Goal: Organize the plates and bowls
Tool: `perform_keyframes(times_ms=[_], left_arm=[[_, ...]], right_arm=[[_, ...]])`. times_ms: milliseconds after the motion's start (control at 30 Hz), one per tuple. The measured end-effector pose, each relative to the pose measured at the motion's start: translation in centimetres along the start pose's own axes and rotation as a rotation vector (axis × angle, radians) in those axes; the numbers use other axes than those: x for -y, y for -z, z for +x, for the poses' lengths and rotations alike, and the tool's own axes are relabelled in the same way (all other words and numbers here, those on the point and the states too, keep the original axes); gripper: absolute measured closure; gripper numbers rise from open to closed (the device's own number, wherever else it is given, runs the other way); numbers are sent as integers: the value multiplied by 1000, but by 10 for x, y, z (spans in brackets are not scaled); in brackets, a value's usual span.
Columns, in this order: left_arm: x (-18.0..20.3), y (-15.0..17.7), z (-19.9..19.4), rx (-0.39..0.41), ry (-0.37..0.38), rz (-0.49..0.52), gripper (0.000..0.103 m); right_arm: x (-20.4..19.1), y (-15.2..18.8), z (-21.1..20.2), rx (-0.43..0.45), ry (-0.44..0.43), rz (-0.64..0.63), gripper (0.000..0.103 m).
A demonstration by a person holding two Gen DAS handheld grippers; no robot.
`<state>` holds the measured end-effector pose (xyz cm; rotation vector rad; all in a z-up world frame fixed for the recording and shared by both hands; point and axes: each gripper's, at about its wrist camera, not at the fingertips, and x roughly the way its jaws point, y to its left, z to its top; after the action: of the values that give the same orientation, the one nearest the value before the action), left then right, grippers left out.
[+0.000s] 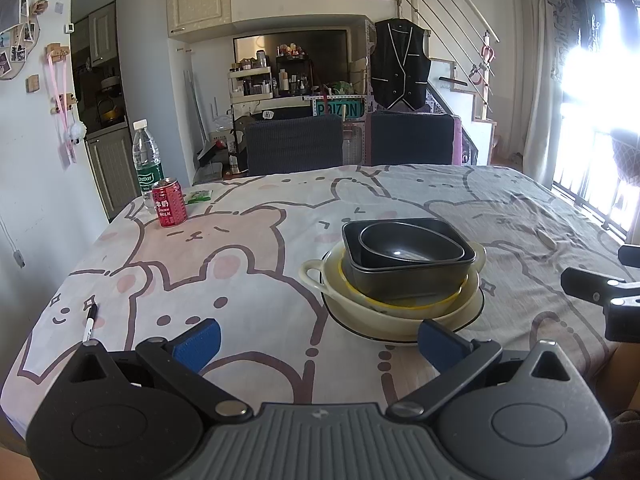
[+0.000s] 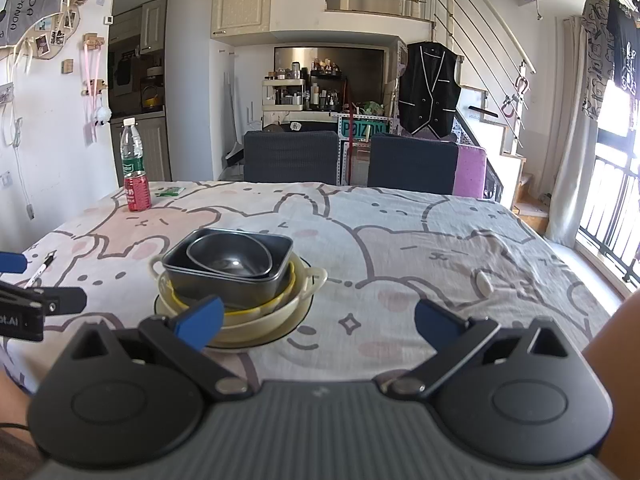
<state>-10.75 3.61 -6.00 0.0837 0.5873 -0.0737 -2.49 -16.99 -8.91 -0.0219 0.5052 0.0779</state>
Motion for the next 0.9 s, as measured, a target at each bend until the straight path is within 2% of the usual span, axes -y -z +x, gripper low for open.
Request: perform_keyframes(times_ms=[900], left_arm=[[0,4,1,4,-7,16,0]], right_arm=[[-3,0,0,-4,5,8,0]])
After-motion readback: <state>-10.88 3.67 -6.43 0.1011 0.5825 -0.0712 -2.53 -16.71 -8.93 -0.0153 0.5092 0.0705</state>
